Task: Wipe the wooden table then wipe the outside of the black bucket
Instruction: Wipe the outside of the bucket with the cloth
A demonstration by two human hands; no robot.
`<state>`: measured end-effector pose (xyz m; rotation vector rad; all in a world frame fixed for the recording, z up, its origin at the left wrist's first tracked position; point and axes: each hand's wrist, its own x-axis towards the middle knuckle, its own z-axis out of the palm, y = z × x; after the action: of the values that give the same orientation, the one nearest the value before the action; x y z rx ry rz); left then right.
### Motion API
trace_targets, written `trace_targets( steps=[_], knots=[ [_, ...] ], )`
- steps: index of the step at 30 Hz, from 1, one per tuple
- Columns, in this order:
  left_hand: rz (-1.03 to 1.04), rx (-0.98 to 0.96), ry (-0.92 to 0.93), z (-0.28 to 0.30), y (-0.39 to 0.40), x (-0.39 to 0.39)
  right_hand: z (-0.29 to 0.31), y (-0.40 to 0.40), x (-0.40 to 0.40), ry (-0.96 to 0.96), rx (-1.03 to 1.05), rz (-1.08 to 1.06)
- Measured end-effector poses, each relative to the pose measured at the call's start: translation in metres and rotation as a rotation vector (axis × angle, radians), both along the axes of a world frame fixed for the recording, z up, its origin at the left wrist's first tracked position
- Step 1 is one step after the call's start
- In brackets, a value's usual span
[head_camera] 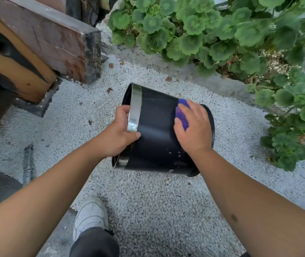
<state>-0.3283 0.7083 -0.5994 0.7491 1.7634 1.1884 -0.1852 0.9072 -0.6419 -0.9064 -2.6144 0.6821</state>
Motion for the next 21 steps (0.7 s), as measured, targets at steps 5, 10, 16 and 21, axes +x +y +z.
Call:
trace_targets(
  steps=[5,10,16,21],
  knots=[
    [-0.098,-0.143,-0.012,-0.012,-0.041,0.031,-0.002,0.011,0.001,-0.035,-0.062,-0.022],
    [0.046,-0.055,-0.074,-0.011,-0.036,0.026,0.006,0.007,-0.018,0.046,-0.157,-0.105],
    [0.159,0.172,-0.13,0.021,-0.018,0.006,0.051,-0.043,-0.059,0.349,-0.335,0.025],
    [0.138,0.141,-0.011,0.029,-0.01,0.009,0.066,-0.096,-0.081,0.301,-0.19,0.25]
  ],
)
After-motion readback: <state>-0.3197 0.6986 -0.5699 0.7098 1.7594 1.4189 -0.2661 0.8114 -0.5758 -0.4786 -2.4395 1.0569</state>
